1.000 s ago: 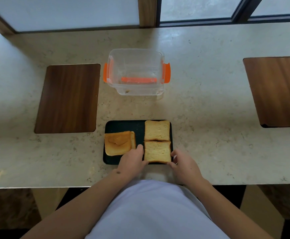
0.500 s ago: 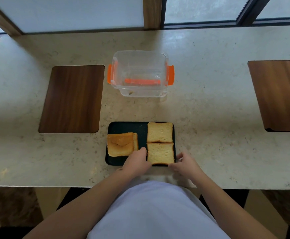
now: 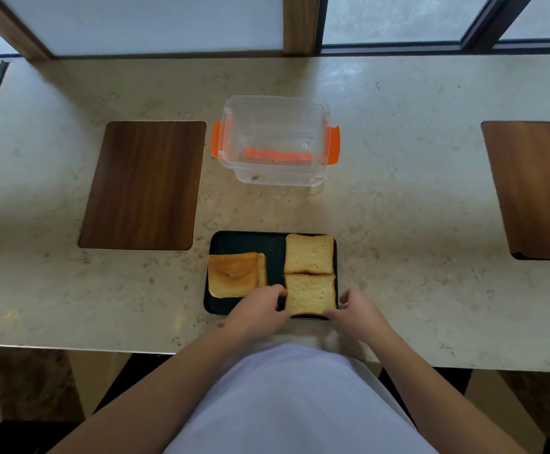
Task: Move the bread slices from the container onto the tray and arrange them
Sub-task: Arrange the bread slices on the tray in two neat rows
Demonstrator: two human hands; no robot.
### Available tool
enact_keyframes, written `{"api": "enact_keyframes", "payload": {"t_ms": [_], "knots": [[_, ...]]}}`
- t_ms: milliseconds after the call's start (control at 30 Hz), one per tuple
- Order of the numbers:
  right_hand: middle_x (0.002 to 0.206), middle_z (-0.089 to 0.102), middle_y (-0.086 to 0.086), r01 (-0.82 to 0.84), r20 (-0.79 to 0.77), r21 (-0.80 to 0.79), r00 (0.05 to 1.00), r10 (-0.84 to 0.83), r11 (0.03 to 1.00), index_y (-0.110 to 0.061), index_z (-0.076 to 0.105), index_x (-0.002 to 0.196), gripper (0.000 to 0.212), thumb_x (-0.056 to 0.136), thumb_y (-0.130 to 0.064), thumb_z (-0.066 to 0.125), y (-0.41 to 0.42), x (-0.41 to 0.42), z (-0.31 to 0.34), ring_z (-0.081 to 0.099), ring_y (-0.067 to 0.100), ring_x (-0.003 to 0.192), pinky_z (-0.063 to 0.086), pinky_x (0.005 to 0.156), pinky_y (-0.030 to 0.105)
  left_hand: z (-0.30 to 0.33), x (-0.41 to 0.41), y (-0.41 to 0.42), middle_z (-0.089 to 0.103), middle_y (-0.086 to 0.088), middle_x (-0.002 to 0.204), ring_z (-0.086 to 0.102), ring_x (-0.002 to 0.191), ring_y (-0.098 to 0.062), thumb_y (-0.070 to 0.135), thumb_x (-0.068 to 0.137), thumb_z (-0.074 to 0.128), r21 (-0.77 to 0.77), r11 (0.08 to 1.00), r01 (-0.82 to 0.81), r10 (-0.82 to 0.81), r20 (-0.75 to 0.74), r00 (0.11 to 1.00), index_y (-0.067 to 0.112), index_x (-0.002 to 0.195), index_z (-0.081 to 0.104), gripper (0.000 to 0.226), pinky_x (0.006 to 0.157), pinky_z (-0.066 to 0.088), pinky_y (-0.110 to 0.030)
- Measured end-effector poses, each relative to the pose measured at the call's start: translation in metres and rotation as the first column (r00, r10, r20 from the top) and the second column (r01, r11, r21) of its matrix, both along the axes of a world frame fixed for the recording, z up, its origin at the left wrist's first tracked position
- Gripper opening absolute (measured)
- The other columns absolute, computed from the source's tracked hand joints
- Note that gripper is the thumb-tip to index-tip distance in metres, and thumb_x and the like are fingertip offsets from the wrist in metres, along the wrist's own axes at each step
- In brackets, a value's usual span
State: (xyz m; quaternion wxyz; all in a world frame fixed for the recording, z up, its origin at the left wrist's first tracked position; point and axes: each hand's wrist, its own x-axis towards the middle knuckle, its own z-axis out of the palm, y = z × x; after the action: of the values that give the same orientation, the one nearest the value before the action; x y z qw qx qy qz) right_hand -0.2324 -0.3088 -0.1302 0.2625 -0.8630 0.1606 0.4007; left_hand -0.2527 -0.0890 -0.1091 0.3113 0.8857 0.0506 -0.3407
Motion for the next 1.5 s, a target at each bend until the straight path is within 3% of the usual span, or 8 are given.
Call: {"api": "enact_keyframes", "payload": {"t_ms": [133, 267, 400, 600, 833, 967, 1133, 1500], "knots": [[0.088, 0.061, -0.005, -0.251, 0.095, -0.168, 0.958, 0.269, 0.953, -0.018, 0.050, 0.107, 0.044, 0.090, -0.056, 0.063, 0.012, 0.020, 0.019, 0.060, 0.013, 0.075, 0.046, 0.056, 0.031, 0.008, -0.003, 0.046, 0.061, 0.017, 0.090, 0.062, 0.081, -0.002, 0.029, 0.093, 0.063, -0.037, 0.946, -0.321, 0.323, 0.088, 0.942, 0.025, 0.115, 0.062, 0.023, 0.062, 0.046, -0.015], [0.101, 0.063, -0.008, -0.274, 0.145, 0.117, 0.956, 0.257, 0.955, -0.022, 0.058, 0.114, 0.037, 0.092, -0.053, 0.062, 0.047, 0.038, 0.030, 0.059, 0.004, 0.084, 0.052, 0.069, 0.027, 0.010, -0.011, 0.093, 0.058, 0.000, 0.111, 0.061, 0.102, -0.023, 0.021, 0.090, 0.062, 0.068, 0.830, -0.553, 0.534, 0.187, 0.825, 0.018, 0.126, 0.056, 0.036, 0.084, 0.054, -0.039], [0.105, 0.061, -0.008, -0.278, 0.093, 0.275, 0.961, 0.262, 0.920, -0.019, 0.053, 0.133, 0.050, 0.093, -0.046, 0.065, 0.097, 0.046, 0.026, 0.059, 0.006, 0.089, 0.053, 0.070, 0.026, 0.005, -0.012, 0.109, 0.055, -0.013, 0.134, 0.056, 0.117, -0.028, 0.025, 0.090, 0.063, 0.092, 0.817, -0.569, 0.564, 0.073, 0.822, 0.009, 0.143, 0.046, 0.058, 0.095, 0.049, -0.041], [0.125, 0.056, 0.005, -0.410, 0.184, 0.162, 0.906, 0.380, 0.898, -0.017, 0.044, 0.134, 0.052, 0.090, -0.038, 0.063, 0.137, 0.051, 0.020, 0.056, 0.014, 0.087, 0.052, 0.069, 0.033, 0.005, -0.007, 0.105, 0.055, 0.020, 0.080, 0.055, 0.071, -0.002, 0.018, 0.090, 0.060, -0.052, 0.804, -0.592, 0.592, 0.156, 0.790, 0.041, 0.087, 0.052, 0.025, 0.057, 0.036, -0.016], [0.151, 0.038, 0.008, -0.338, 0.190, 0.163, 0.933, 0.306, 0.927, -0.022, 0.028, 0.155, 0.070, 0.094, -0.028, 0.062, 0.152, 0.068, 0.017, 0.059, 0.024, 0.109, 0.047, 0.070, 0.027, 0.000, -0.014, 0.103, 0.052, 0.015, 0.092, 0.057, 0.082, -0.005, 0.026, 0.090, 0.061, -0.048, 0.799, -0.599, 0.598, 0.161, 0.785, 0.030, 0.112, 0.046, 0.027, 0.064, 0.044, -0.020], [0.150, 0.039, 0.010, -0.356, 0.199, 0.152, 0.925, 0.325, 0.922, -0.030, 0.030, 0.155, 0.066, 0.096, -0.029, 0.058, 0.161, 0.071, 0.017, 0.060, 0.016, 0.086, 0.048, 0.057, 0.024, -0.002, -0.008, 0.102, 0.061, 0.000, 0.098, 0.062, 0.084, -0.017, 0.027, 0.089, 0.059, -0.047, 0.805, -0.591, 0.591, 0.129, 0.796, 0.019, 0.122, 0.051, 0.034, 0.068, 0.052, -0.033], [0.146, 0.041, 0.008, -0.392, 0.182, 0.106, 0.911, 0.370, 0.914, -0.022, 0.038, 0.152, 0.060, 0.095, -0.029, 0.055, 0.160, 0.070, 0.017, 0.062, 0.025, 0.103, 0.056, 0.082, 0.036, -0.003, -0.001, 0.096, 0.063, -0.006, 0.102, 0.063, 0.086, -0.021, 0.028, 0.088, 0.057, -0.062, 0.805, -0.590, 0.593, 0.106, 0.798, 0.019, 0.129, 0.050, 0.042, 0.064, 0.047, -0.031], [0.132, 0.053, 0.005, -0.446, 0.172, 0.082, 0.887, 0.428, 0.891, -0.018, 0.047, 0.145, 0.055, 0.093, -0.031, 0.059, 0.143, 0.056, 0.009, 0.054, 0.022, 0.112, 0.045, 0.083, 0.029, -0.008, -0.003, 0.083, 0.061, 0.007, 0.086, 0.060, 0.073, -0.008, 0.029, 0.087, 0.059, -0.082, 0.831, -0.550, 0.553, 0.022, 0.833, 0.032, 0.102, 0.046, 0.020, 0.053, 0.040, -0.022]]}}
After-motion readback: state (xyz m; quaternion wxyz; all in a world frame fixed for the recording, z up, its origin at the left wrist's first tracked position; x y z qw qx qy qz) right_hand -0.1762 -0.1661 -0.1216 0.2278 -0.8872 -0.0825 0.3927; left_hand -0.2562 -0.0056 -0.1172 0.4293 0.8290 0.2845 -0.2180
